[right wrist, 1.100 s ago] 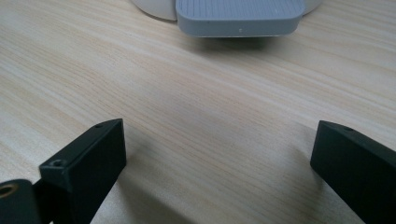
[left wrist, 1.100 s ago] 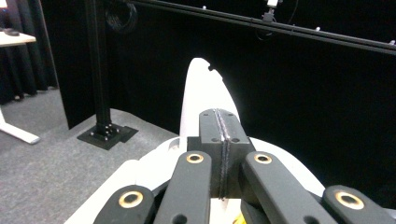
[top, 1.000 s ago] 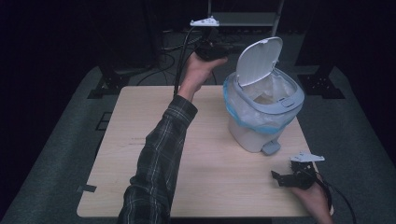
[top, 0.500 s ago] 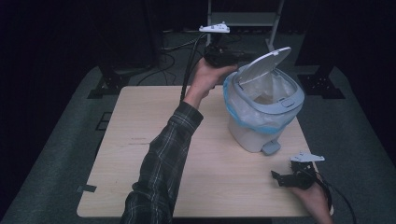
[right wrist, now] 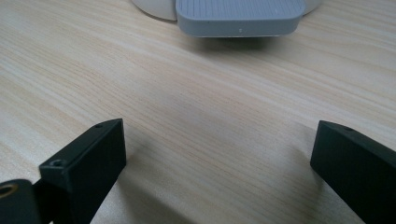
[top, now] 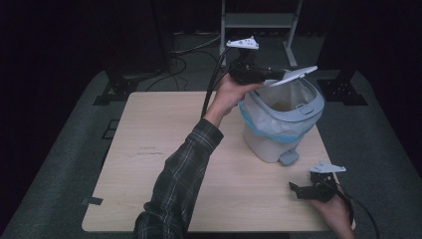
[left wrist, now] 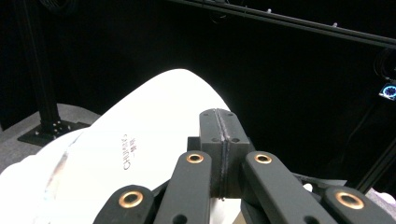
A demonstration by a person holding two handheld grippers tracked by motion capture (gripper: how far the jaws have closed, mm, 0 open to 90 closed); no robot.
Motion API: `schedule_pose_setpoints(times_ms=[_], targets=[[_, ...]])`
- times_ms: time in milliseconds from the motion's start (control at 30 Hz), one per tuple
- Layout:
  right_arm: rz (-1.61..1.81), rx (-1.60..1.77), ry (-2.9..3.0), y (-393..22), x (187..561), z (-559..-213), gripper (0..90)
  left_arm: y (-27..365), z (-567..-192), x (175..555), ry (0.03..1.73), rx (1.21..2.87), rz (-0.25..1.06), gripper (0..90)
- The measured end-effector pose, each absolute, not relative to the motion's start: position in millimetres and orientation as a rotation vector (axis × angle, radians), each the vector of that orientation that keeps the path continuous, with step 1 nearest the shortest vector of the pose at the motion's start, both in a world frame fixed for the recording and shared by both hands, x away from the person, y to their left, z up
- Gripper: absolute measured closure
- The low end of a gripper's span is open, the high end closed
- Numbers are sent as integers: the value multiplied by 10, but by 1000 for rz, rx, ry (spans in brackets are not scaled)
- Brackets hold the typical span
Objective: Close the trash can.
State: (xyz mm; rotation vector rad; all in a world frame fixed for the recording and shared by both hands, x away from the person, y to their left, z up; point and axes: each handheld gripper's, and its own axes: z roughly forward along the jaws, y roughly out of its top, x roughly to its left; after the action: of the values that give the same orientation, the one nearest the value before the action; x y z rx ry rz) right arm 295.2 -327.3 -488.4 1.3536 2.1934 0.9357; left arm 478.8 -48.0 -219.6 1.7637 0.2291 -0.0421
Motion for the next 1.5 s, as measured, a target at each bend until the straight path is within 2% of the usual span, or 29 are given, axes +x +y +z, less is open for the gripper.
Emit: schedule_pose_setpoints(times_ms=[500,1500], targets=[[936,1354,2194,-3273,2952,-4884,23,-770,-2325,4752,210,1829,-62,900],[936,1353,2193,-3272,2952,-4884,23,-1122,-2508,4719,198,2029,14,900]])
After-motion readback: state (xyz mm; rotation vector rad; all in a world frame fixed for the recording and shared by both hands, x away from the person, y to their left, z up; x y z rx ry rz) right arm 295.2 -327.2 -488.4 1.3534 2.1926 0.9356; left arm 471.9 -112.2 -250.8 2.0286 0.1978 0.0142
